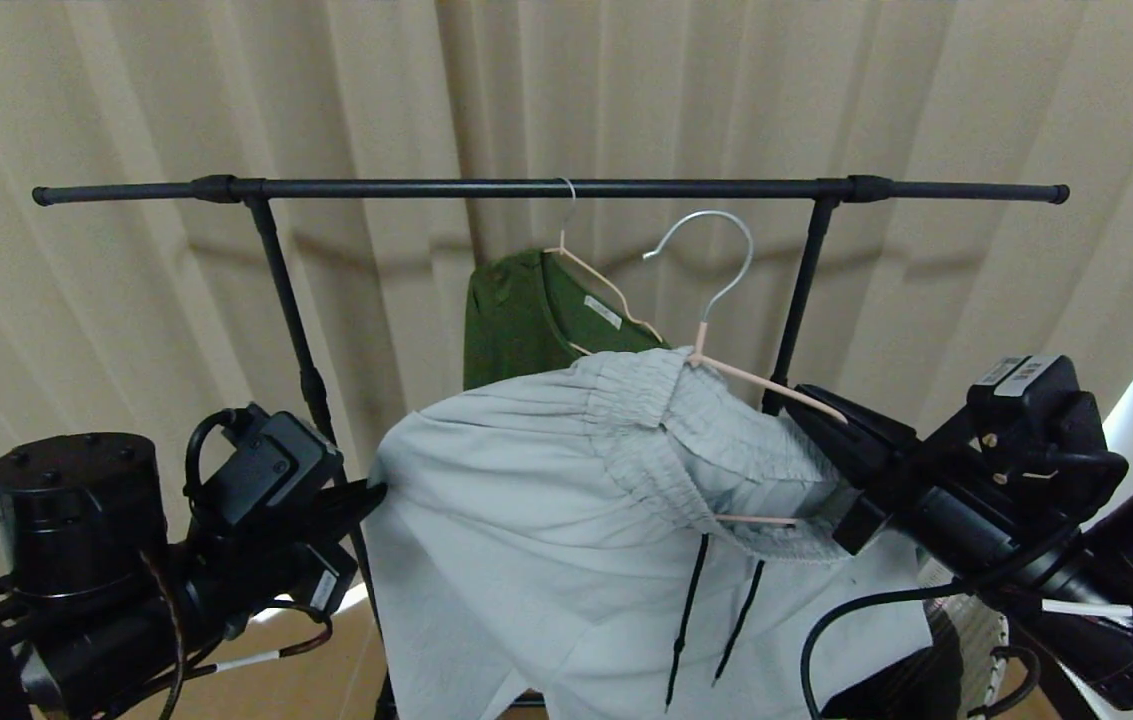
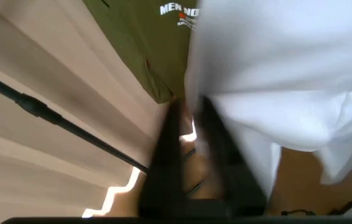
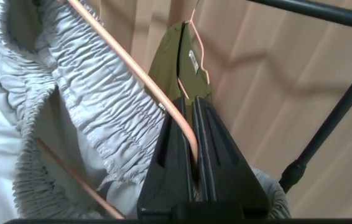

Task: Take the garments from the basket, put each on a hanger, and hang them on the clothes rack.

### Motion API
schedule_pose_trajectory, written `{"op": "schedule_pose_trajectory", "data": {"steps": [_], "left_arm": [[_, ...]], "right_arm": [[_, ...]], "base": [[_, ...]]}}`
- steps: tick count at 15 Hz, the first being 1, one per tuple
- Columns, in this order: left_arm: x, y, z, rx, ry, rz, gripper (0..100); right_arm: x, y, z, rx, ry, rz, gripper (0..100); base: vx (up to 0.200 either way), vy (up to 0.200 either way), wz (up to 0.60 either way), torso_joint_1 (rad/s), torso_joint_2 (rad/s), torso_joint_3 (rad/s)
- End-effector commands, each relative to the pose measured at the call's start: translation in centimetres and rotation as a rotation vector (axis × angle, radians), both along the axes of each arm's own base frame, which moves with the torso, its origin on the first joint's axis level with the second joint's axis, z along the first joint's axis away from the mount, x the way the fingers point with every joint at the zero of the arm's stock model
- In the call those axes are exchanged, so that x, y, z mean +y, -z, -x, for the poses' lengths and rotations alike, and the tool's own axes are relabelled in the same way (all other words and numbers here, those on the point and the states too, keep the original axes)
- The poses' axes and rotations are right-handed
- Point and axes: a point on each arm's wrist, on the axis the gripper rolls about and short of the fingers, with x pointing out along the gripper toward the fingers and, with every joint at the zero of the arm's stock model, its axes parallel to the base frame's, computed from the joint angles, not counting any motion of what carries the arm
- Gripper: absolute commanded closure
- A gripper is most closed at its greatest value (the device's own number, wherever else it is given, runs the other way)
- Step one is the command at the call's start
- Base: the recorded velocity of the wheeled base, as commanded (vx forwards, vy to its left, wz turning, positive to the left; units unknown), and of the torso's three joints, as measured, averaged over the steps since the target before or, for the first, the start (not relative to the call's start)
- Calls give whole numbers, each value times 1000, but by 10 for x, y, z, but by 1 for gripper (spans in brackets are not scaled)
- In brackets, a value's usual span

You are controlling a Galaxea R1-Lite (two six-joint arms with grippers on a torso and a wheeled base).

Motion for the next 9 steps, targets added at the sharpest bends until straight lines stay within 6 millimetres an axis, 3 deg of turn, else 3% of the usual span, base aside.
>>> {"op": "schedule_pose_trajectory", "data": {"steps": [1,3,6,9], "left_arm": [[-1,2,-3,1,0,-1,100],[1,1,-5,-13,-11,6,100],[31,5,-9,-52,-131,-43,100],[41,9,-6,-42,-173,-54,100]], "right_arm": [[-1,-4,2,-20,-1,-11,100],[0,-4,2,-20,-1,-11,100],[-1,-5,0,-26,7,-13,100],[-2,-6,-1,-26,16,-15,100]], "base": [[0,0,0,0,0,0],[0,0,0,0,0,0],[0,0,0,0,0,0],[0,0,0,0,0,0]]}}
